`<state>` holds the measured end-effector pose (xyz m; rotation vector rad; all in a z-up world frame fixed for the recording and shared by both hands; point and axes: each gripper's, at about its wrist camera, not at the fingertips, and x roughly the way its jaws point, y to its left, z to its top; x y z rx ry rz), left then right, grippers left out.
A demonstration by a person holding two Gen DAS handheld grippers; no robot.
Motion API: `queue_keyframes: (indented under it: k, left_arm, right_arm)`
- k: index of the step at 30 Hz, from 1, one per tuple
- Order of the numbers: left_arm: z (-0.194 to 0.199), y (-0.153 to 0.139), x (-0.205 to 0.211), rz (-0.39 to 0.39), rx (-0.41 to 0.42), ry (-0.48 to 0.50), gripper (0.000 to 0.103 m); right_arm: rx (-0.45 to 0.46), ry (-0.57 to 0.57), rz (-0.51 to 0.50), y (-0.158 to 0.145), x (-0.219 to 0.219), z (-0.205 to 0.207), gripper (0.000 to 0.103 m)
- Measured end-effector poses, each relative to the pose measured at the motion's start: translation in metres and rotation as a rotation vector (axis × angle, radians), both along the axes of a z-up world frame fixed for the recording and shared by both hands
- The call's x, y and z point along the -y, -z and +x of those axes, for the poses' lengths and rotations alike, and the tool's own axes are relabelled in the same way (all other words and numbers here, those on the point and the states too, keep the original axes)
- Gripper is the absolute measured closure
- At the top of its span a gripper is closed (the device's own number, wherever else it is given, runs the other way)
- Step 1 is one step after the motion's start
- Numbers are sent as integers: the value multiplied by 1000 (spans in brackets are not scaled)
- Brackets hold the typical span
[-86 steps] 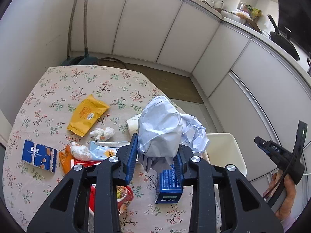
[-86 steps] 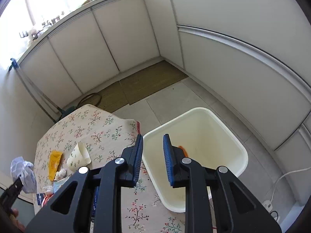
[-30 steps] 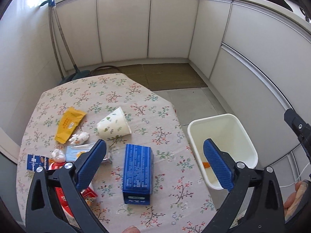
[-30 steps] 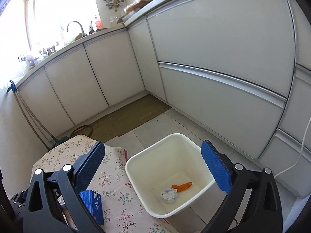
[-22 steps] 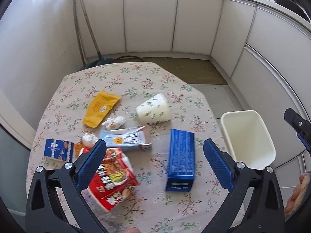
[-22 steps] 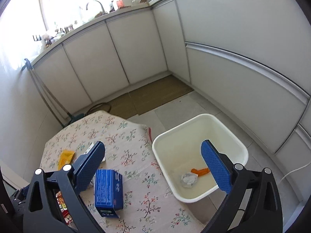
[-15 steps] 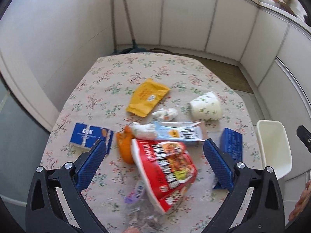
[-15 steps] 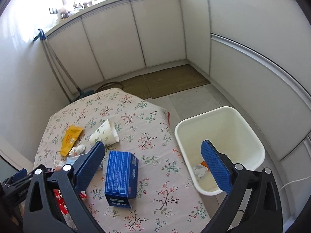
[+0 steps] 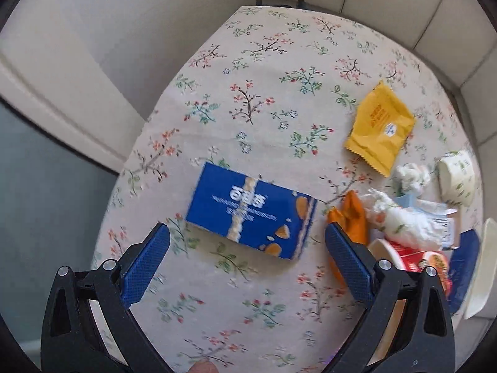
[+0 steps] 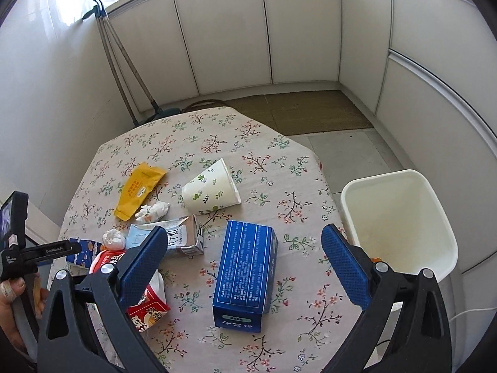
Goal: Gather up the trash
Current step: 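Move both tools back over the table toward the blue biscuit box, then grasp the blue biscuit box with the left tool and lift it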
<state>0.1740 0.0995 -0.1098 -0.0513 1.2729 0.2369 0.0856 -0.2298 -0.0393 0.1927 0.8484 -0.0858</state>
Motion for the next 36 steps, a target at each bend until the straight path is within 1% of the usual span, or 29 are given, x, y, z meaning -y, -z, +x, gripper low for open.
queue_keyframes:
  k: [1, 2, 3, 5, 8, 9, 11, 13, 16, 19, 20, 24, 26, 27, 30, 33, 34, 36]
  left_arm:
    - [4, 4, -3, 18, -17, 26, 7]
    - [8, 9, -7, 12, -36, 44, 7]
    - [10, 13, -12, -11, -48, 50, 7]
    - [13, 22, -19, -90, -69, 61, 7]
    - [17, 33, -22, -157, -95, 74, 7]
    - [18, 37, -22, -163, -104, 82, 7]
    - [20, 42, -21, -132, -112, 102, 7]
    - [22, 46, -22, -128, -120, 117, 7]
    - [19, 44, -22, -119, -111, 137, 7]
    - [15, 45, -16, -82, -129, 174, 7]
    - [14, 44, -16, -81, -120, 175, 7]
    - [12, 37, -28, -153, -98, 137, 7]
    - [12, 40, -32, -158, -101, 132, 7]
    - [12, 44, -32, -149, -106, 139, 7]
    - [12, 52, -22, -84, -112, 201, 6]
    - [9, 56, -14, -47, -114, 225, 7]
    - [8, 56, -15, -54, -114, 221, 6]
    - [6, 60, -23, -133, -118, 166, 6]
  right_arm:
    - [-6, -5, 1, 1, -2, 2, 7]
    - [-13, -10, 5, 3, -4, 4, 7]
    - [-19, -14, 8, 4, -5, 6, 7]
    - [-30, -21, 8, 8, -10, 10, 7]
    - [-46, -30, -3, 13, -16, 16, 7]
    - [-54, -34, -4, 15, -18, 18, 7]
    - [-67, -41, -3, 18, -21, 21, 7]
    - [-77, -49, -6, 21, -25, 23, 7]
    - [-88, -63, -16, 24, -30, 25, 7]
    - [-97, -70, -17, 27, -34, 27, 7]
    - [-99, -72, -14, 27, -34, 27, 7]
    - [-94, -77, -14, 26, -35, 27, 7]
    - [-99, -77, -11, 27, -35, 27, 7]
    - [-103, -78, -9, 27, -35, 27, 7]
    - [-116, -84, -5, 29, -35, 28, 7]
    - [-122, -91, -7, 30, -36, 28, 7]
    - [-123, -93, -7, 30, -36, 28, 7]
    - [-128, -97, -9, 31, -36, 28, 7]
